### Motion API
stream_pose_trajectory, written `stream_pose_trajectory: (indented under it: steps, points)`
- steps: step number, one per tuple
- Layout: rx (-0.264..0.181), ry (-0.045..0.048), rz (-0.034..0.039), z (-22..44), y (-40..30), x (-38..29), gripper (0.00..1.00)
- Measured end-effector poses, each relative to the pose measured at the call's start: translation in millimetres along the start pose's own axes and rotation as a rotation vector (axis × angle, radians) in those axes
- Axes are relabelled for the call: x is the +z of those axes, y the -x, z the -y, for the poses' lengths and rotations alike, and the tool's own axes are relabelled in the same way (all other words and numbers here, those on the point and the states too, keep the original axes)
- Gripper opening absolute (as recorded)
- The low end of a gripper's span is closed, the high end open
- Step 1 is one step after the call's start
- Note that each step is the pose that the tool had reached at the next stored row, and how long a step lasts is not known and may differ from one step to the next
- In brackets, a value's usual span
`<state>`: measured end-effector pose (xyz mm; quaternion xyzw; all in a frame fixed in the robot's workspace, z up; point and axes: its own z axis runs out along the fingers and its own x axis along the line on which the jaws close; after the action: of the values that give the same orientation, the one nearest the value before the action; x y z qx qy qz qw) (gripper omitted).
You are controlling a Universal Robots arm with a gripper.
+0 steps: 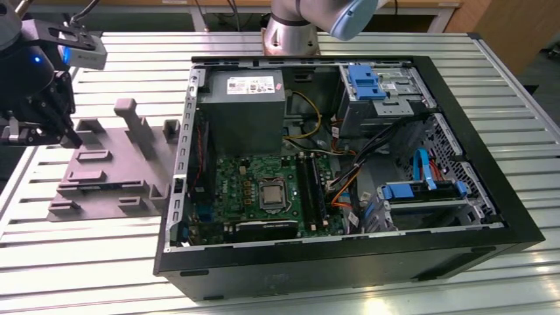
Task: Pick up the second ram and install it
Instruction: 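Pick up the second ram and move it above second insertion slot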
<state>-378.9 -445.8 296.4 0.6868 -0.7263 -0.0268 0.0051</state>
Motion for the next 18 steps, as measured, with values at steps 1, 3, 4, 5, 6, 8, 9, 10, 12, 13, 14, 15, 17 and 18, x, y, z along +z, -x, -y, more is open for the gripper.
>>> stream_pose_trajectory:
  steps: [1, 3, 4, 5, 6, 8, 9, 10, 12, 13, 14, 15, 17, 18]
  points:
    - [0.0, 0.0, 0.0, 0.0, 0.0, 0.4, 0.11]
    - [0.0, 0.0, 0.0, 0.0, -0.1, 1.1, 0.11]
    - [0.0, 0.0, 0.0, 0.1, -0.1, 1.5, 0.11]
    - [0.0, 0.0, 0.0, 0.1, -0.2, 1.9, 0.11]
    - [0.0, 0.0, 0.0, 0.1, -0.2, 2.4, 0.11]
    - [0.0, -0.0001, 0.0001, 0.1, -0.2, 3.3, 0.11]
    - [0.0, 0.0, 0.0, 0.2, -0.2, 3.9, 0.11]
    - [0.0, 0.0, 0.0001, 0.2, -0.3, 4.4, 0.11]
    - [0.0, 0.0, 0.0, 0.2, -0.4, 5.5, 0.11]
    - [0.0, 0.0, 0.0, 0.3, -0.6, 6.0, 0.11]
    - [0.0, 0.0001, -0.0001, 0.3, -0.9, 6.6, 0.11]
    - [0.0, 0.0001, -0.0001, 0.4, -1.2, 7.3, 0.11]
    - [0.0, 0.0, 0.0, 0.5, -2.1, 8.7, 0.11]
    - [0.0, -0.0001, 0.0001, 0.6, -2.7, 9.4, 0.11]
